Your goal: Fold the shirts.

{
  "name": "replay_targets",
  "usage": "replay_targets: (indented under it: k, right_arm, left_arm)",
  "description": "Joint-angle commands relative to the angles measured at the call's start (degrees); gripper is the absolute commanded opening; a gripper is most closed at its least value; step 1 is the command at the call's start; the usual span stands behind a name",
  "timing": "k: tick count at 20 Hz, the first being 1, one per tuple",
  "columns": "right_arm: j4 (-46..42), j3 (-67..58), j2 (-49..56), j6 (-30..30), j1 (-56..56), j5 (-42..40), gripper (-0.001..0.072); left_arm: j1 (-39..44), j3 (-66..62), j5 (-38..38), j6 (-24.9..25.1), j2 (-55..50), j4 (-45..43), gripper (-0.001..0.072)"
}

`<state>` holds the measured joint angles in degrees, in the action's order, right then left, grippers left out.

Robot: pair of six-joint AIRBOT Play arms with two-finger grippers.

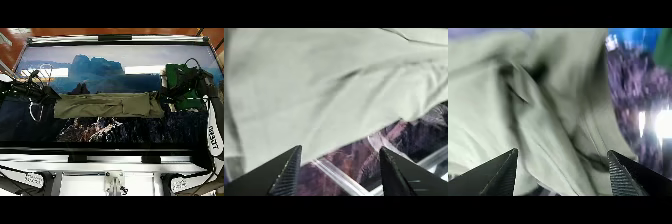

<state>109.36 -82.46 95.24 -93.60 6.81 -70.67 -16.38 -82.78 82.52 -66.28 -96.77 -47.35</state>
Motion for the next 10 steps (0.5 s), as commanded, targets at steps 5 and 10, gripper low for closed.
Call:
replay_targets:
  k: [5, 10]
  right_arm:
    - [8.4, 0.4, 7.3, -1.9, 0.7, -0.9, 0.0669]
    - [8.9, 0.4, 9.3, 0.6, -1.4, -0.1, 0.0669]
  left_arm:
    - [4.8, -0.5, 1.7, 0.2, 3.5, 0.0, 0.0566]
    - [7.1, -0.5, 0.8, 1.3, 4.2, 0.1, 0.0537]
